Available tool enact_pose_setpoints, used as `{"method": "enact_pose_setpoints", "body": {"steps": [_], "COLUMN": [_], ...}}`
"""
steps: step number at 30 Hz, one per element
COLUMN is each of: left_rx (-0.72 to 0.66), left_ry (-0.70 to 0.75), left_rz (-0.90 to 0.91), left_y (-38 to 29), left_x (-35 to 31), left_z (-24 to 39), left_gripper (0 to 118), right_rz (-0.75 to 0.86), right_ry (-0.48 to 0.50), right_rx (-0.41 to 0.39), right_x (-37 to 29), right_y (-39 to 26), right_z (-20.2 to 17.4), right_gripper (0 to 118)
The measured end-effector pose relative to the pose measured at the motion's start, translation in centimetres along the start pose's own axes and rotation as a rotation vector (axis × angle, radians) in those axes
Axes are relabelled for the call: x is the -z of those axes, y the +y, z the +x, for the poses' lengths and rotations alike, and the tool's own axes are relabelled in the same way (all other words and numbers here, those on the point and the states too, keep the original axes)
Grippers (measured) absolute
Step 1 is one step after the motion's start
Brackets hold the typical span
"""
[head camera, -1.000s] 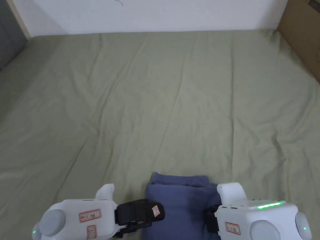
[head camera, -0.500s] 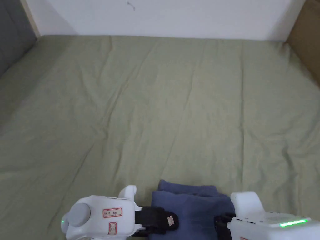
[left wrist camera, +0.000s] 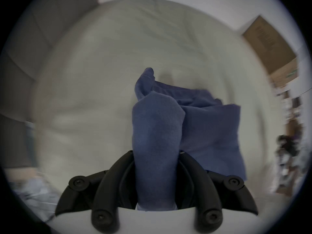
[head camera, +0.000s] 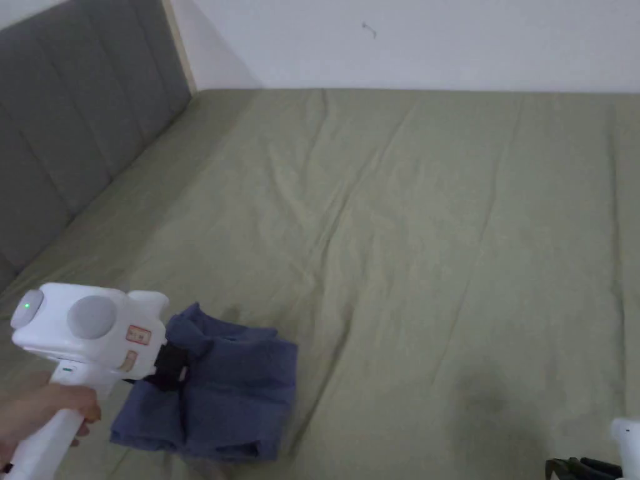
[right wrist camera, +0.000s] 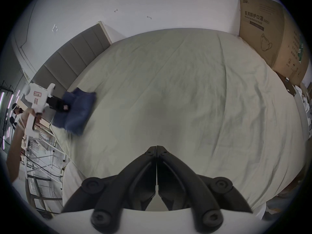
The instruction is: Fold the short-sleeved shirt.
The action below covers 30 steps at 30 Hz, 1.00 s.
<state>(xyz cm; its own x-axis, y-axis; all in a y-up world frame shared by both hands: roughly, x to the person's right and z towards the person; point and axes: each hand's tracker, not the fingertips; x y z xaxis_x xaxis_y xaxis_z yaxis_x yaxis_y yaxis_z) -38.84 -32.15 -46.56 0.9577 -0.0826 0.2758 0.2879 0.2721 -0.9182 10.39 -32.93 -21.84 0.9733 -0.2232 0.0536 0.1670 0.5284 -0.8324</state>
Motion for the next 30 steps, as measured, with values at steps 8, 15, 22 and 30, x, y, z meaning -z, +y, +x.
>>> {"method": "enact_pose_setpoints", "body": {"steps": [8,15,22,30], "left_rx": [0.091,-0.065,-0.137,-0.076], "left_ry": [0.543,0.458,0.127,0.019], "left_rz": [-0.121,-0.019,0.154,0.396], "left_y": [1.9,1.5,-0.1,-4.2], "left_x": [2.8,0.4,-5.0,-11.5], "left_z": [-7.5,-7.2,1.0,14.5], "left_gripper": [57,99,0,0], "right_rz": [-0.04,-0.042,-0.005,0.123], "right_ry": [-0.007,-0.016,0.0,-0.029], "right_rx": [0.044,0.034,0.061,0.06], "right_x": [1.6,1.3,-0.1,-4.1], "right_y": [-0.5,-0.7,-1.1,-1.5], "right_z": [0.7,1.3,2.0,2.8], "right_gripper": [0,0,0,0]}}
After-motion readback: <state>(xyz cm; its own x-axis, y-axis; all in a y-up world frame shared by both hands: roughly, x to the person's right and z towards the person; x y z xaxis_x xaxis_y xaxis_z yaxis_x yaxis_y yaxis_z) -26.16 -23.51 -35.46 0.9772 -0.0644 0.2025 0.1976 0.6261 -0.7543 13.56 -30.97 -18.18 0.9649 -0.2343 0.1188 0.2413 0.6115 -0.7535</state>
